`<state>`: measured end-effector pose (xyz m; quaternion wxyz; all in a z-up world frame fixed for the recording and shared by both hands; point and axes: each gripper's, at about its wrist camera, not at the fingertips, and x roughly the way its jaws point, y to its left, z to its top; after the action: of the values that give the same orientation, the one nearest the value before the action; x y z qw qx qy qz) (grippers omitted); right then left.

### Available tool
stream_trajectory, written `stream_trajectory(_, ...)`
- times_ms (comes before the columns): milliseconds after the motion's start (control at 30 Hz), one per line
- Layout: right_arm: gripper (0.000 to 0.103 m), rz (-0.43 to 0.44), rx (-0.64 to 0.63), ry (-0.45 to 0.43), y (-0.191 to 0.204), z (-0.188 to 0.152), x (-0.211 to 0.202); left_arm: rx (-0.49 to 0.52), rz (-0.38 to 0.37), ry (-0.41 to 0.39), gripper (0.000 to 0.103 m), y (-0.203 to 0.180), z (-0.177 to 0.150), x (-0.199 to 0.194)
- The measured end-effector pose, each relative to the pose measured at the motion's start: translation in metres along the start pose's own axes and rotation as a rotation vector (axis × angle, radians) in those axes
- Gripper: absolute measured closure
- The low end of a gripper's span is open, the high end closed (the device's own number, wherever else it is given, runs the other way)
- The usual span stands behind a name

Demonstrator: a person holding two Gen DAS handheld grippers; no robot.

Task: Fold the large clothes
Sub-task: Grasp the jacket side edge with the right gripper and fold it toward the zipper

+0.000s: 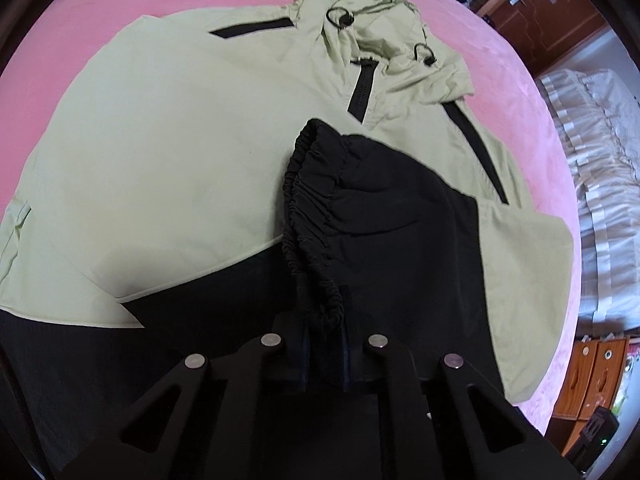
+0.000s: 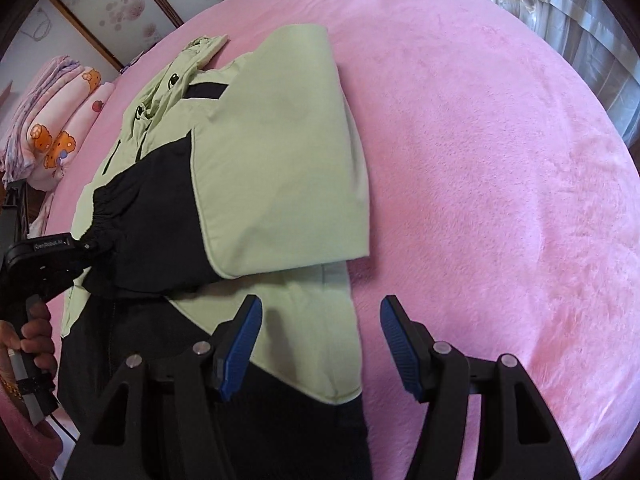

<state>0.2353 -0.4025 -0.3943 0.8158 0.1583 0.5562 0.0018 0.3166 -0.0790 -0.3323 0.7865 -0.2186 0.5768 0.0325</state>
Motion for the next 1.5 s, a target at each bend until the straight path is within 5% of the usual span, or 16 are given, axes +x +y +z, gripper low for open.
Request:
stream_trajectory(233, 0.041, 0.032, -0.030, -0.014, -0.012, 0.007, 0.012, -0.061, -0.027, -0.066, 0.096, -0.016, 0.016, -0.026)
stream_trajectory(400, 0.041, 0.067, -0.059, -0.061, -0.011, 0.011, 0.017, 0.021, -0.071, -0.176, 0.096, -0.052, 0.038, -0.060)
stream_trajectory(733, 0.042, 0.096, -0.017, -0.126, -0.010, 0.030, 0.032, 0.024, -0.167, -0.369, 0.096, -0.077, 0.077, -0.131)
stream_trajectory(967, 0.068, 0.113, -0.020, -0.134, -0.004, 0.047, 0.040, -0.001, -0.121, -0.448, 0.096, -0.059, 0.101, -0.162)
stream_trajectory(1300, 0.075, 0.105, -0.047, -0.100, 0.011, 0.047, 0.045, -0.103, -0.059, -0.505, 0.096, -0.002, 0.118, -0.186)
stream_trajectory(1500, 0.095, 0.112, -0.037, -0.076, 0.014, 0.045, 0.050, -0.130, -0.034, -0.477, 0.096, 0.024, 0.108, -0.184)
